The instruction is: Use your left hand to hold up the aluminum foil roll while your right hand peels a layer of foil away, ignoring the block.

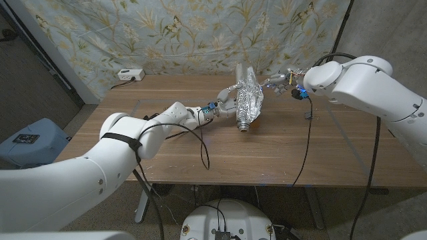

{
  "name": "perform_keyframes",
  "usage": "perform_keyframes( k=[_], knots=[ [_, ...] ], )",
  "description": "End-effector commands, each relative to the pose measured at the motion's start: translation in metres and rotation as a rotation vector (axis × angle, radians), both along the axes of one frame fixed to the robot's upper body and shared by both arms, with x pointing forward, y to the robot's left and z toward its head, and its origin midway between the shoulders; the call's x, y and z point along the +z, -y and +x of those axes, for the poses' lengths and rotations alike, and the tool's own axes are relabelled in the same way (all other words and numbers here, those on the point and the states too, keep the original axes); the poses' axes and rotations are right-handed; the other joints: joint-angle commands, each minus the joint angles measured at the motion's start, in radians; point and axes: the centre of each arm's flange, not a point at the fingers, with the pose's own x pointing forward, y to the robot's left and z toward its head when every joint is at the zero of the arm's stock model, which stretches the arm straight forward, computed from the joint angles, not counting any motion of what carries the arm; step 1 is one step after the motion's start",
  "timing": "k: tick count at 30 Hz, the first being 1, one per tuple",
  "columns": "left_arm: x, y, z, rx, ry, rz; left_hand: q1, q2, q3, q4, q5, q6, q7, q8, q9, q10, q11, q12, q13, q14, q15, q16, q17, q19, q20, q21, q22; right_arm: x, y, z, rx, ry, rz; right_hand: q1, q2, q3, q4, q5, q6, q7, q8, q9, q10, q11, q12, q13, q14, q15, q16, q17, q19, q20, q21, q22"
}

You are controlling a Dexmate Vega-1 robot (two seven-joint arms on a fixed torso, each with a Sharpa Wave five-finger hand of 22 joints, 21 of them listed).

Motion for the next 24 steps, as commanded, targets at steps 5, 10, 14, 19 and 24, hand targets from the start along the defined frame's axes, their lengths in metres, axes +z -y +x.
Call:
perform_keyframes(
  k=[5,10,14,19,24],
  knots=[
    [0.0,-0.003,-0.004,0.002,-0.022,0.005,-0.004,0.0,0.012,-0.001,-0.001,0.01,-0.002,-0.002,0.004,-0.003,-0.002,-0.004,0.003,-0.002,-0.004,-0.005,0.002,0.001,0.001,0.004,0.002,-0.002,-0.016,0.004,0.007,-0.104,-0.025,-0.036,0.0,-0.04,-0.017,0.0,-0.061,0.053,0.001,-0.041,-0.021,0.0,-0.046,-0.009,-0.016,0.015,-0.02,-0.012,-0.003,0.024,-0.025,0.001],
    [-0.001,-0.003,-0.004,0.024,-0.028,0.014,-0.003,-0.006,0.014,-0.004,-0.001,0.019,-0.005,-0.002,0.004,-0.002,-0.007,-0.005,0.003,-0.003,-0.008,-0.007,0.0,-0.004,0.0,0.002,0.002,-0.004,-0.021,0.007,0.003,-0.119,-0.035,-0.048,0.036,-0.108,-0.046,0.004,-0.089,0.053,0.01,-0.085,-0.004,0.001,-0.14,-0.009,-0.013,0.015,-0.063,-0.028,-0.002,0.027,-0.064,0.002],
    [-0.001,-0.002,-0.005,0.033,-0.034,0.017,-0.003,-0.008,0.015,-0.006,-0.001,0.024,-0.007,-0.003,0.005,0.0,-0.009,-0.005,0.003,-0.003,-0.01,-0.008,0.0,-0.006,-0.001,0.002,0.001,-0.005,-0.025,0.011,0.001,-0.132,-0.041,-0.049,0.035,-0.126,-0.045,0.005,-0.105,0.053,0.009,-0.087,-0.013,0.001,-0.153,-0.004,-0.019,0.015,-0.078,-0.016,-0.007,0.027,-0.065,0.002],
    [0.0,-0.003,-0.005,0.047,-0.039,0.013,-0.002,-0.009,0.019,-0.007,0.001,0.03,-0.007,-0.003,0.005,0.004,-0.015,-0.004,0.003,-0.001,-0.014,-0.008,-0.001,-0.011,-0.002,0.0,0.001,-0.008,-0.027,0.015,-0.001,-0.145,-0.038,-0.048,0.034,-0.135,-0.046,0.005,-0.118,0.053,0.008,-0.088,-0.019,0.001,-0.155,-0.001,-0.021,0.016,-0.09,-0.011,-0.009,0.027,-0.065,0.001],
    [0.0,-0.003,-0.005,0.046,-0.035,0.014,-0.005,-0.009,0.02,-0.005,0.002,0.036,-0.006,-0.003,0.006,0.006,-0.013,-0.004,0.003,-0.002,-0.014,-0.009,0.0,-0.013,-0.002,0.0,0.001,-0.01,-0.027,0.018,-0.006,-0.146,-0.037,-0.042,0.038,-0.138,-0.046,0.006,-0.133,0.053,0.008,-0.088,-0.03,0.001,-0.158,-0.001,-0.028,0.015,-0.099,-0.002,-0.017,0.027,-0.067,0.001]
  ],
)
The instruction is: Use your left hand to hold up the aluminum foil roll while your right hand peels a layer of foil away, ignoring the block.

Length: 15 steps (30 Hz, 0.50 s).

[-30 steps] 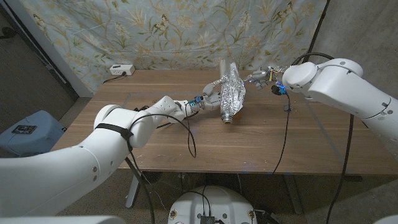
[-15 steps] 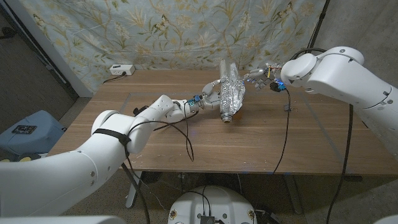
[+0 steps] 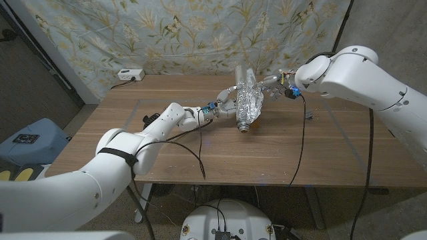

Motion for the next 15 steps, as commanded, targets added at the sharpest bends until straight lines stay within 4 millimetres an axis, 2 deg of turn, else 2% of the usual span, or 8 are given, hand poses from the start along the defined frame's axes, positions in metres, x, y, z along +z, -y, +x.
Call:
perform_keyframes(
  k=[1,15],
  knots=[
    [0.0005,-0.0009,-0.0044,0.008,0.022,0.01,-0.001,-0.005,0.006,0.0,0.002,0.019,-0.002,0.003,0.006,0.005,-0.002,0.0,0.003,0.002,-0.011,-0.001,-0.001,-0.006,-0.003,0.0,0.001,-0.0058,-0.0036,0.0088,-0.02,-0.036,-0.004,0.009,0.013,-0.01,-0.002,0.005,-0.014,0.063,0.004,0.002,-0.007,-0.002,-0.001,0.002,-0.006,0.0,-0.002,0.013,-0.006,-0.003,-0.002,0.001],
    [0.0016,-0.0004,-0.0053,-0.002,0.036,0.004,-0.002,-0.007,0.01,0.0,0.004,0.026,-0.004,0.0,0.007,0.003,-0.001,-0.002,0.004,-0.005,-0.008,-0.005,0.0,-0.01,-0.002,-0.001,0.001,-0.007,-0.012,0.0178,-0.012,-0.035,-0.011,0.052,0.017,-0.003,-0.007,0.003,-0.008,0.064,0.009,0.006,0.008,-0.002,0.006,0.009,0.014,-0.002,0.003,0.039,0.009,-0.003,0.0,0.001]
  ],
)
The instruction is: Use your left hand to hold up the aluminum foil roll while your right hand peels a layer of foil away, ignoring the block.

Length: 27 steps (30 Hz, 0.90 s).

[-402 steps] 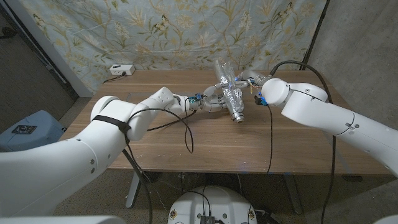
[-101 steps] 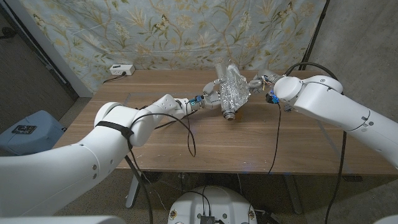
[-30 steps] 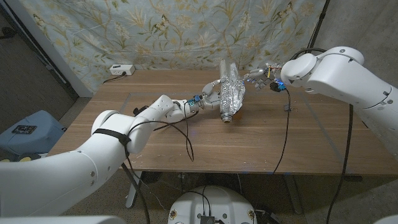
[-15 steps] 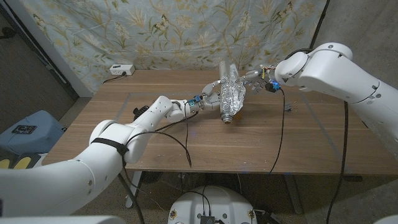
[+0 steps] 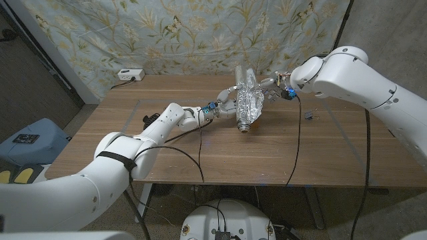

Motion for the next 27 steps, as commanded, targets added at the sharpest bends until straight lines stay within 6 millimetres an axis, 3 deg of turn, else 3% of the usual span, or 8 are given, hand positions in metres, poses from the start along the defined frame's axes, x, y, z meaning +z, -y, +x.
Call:
perform_keyframes(
  k=[1,10,17,22,27],
  knots=[
    [0.0011,-0.0006,-0.0009,-0.002,0.012,-0.007,-0.003,-0.006,0.01,-0.001,0.004,0.02,-0.006,0.006,0.002,-0.001,0.004,-0.004,0.002,-0.001,-0.002,-0.005,0.0,-0.005,0.003,-0.002,0.001,-0.0004,-0.0068,0.0071,0.004,0.008,-0.006,0.041,0.006,0.007,-0.004,0.003,0.012,0.063,0.009,0.005,0.016,0.004,0.006,0.011,0.018,-0.003,0.004,0.009,0.018,-0.001,0.0,0.001],
    [0.002,0.0008,-0.0022,-0.016,0.022,-0.013,-0.003,-0.011,0.008,-0.003,0.003,0.017,-0.021,-0.001,0.003,-0.017,0.028,-0.011,0.003,-0.015,0.011,-0.008,0.002,-0.017,0.008,-0.005,0.001,-0.0019,-0.0086,0.0091,-0.01,0.042,-0.008,0.134,0.005,0.025,-0.009,0.003,0.065,0.064,0.013,0.014,0.063,0.003,0.018,0.034,0.075,-0.01,0.023,0.019,0.074,-0.005,0.004,0.0],
    [0.0023,0.0008,-0.0029,-0.018,0.031,-0.013,-0.006,-0.014,0.004,-0.001,0.002,0.006,-0.04,-0.01,0.003,-0.031,0.056,-0.017,0.006,-0.029,0.021,-0.012,0.004,-0.026,0.015,-0.008,0.001,-0.004,-0.0101,0.0088,-0.034,0.072,-0.021,0.196,0.022,0.053,-0.022,0.008,0.103,0.062,0.024,0.021,0.09,0.003,0.032,0.045,0.102,-0.051,0.047,0.039,0.089,-0.039,0.009,0.001],
    [0.0033,0.0019,-0.004,-0.031,0.043,-0.019,-0.008,-0.017,0.001,-0.001,0.001,0.004,-0.062,-0.014,0.004,-0.042,0.083,-0.021,0.008,-0.044,0.037,-0.017,0.004,-0.032,0.023,-0.01,0.001,-0.0059,-0.01,0.0094,-0.051,0.085,-0.023,0.243,0.029,0.071,-0.024,0.01,0.187,0.06,0.053,0.036,0.115,0.002,0.054,0.06,0.12,-0.076,0.069,0.065,0.102,-0.069,0.014,0.003],
    [0.0039,0.0028,-0.0045,-0.04,0.052,-0.03,-0.013,-0.021,-0.002,0.001,-0.001,0.002,-0.077,-0.017,0.004,-0.026,0.097,-0.013,0.011,-0.05,0.045,-0.019,0.003,-0.036,0.029,-0.011,0.002,-0.009,-0.0089,0.0099,-0.065,0.095,-0.02,0.27,0.04,0.085,-0.021,0.012,0.25,0.06,0.076,0.052,0.123,0.002,0.067,0.071,0.133,-0.097,0.082,0.076,0.111,-0.077,0.018,0.004]
  ],
)
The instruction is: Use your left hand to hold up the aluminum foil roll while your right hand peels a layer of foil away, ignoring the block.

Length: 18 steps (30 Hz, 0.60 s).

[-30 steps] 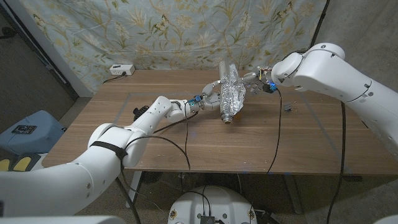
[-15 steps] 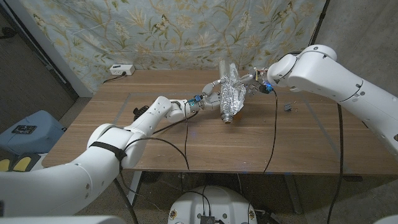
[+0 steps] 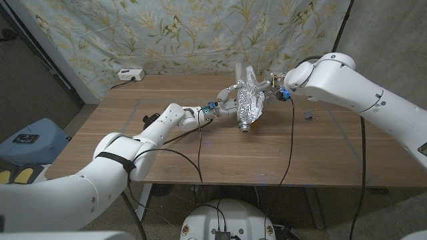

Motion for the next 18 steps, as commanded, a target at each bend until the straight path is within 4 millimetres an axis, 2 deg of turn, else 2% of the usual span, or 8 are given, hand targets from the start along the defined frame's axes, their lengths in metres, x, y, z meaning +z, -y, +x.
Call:
perform_keyframes(
  k=[1,6,11,18],
  knots=[
    [0.0014,0.002,-0.0014,-0.023,0.02,-0.02,-0.007,-0.011,-0.004,0.002,-0.001,0.009,-0.028,-0.004,0.004,0.011,0.023,0.007,0.007,-0.002,0.01,-0.005,-0.001,-0.002,0.008,-0.002,0.001,-0.0058,0.0008,0.0008,-0.037,0.034,-0.005,0.027,0.006,0.015,0.003,0.007,0.068,0.042,0.026,0.018,0.016,-0.001,0.015,0.014,0.017,-0.018,0.017,0.014,0.013,-0.016,0.011,0.004],
    [0.0,0.0042,-0.0021,-0.033,0.019,-0.026,-0.012,-0.012,-0.007,0.004,-0.004,-0.013,-0.032,-0.014,0.004,-0.005,0.039,0.001,0.011,-0.009,0.026,-0.008,-0.002,-0.003,0.016,-0.003,0.002,-0.0078,0.0032,0.0002,-0.057,0.051,-0.005,0.052,0.02,0.033,0.009,0.01,0.191,0.038,0.076,0.047,0.04,-0.01,0.035,0.027,0.038,-0.048,0.035,0.031,0.028,-0.032,0.018,0.005],
    [-0.0015,0.0054,-0.0029,-0.037,0.016,-0.025,-0.013,-0.012,-0.005,0.004,-0.005,-0.051,-0.033,-0.027,0.003,-0.015,0.047,-0.002,0.013,-0.011,0.03,-0.01,-0.004,-0.004,0.021,-0.003,0.002,-0.009,0.0045,-0.0002,-0.072,0.06,-0.002,0.065,0.027,0.05,0.012,0.013,0.269,0.033,0.11,0.065,0.064,-0.031,0.05,0.032,0.064,-0.063,0.044,0.034,0.048,-0.05,0.026,0.005],
    [-0.0024,0.0066,-0.003,-0.041,0.014,-0.022,-0.017,-0.012,-0.006,0.005,-0.008,-0.085,-0.034,-0.033,0.002,-0.03,0.051,-0.008,0.016,-0.022,0.042,-0.014,-0.004,-0.01,0.027,-0.005,0.002,-0.0102,0.006,0.0017,-0.079,0.063,-0.002,0.066,0.029,0.059,0.018,0.013,0.312,0.02,0.131,0.079,0.084,-0.04,0.062,0.036,0.085,-0.076,0.05,0.036,0.058,-0.063,0.031,0.005]
  ],
)
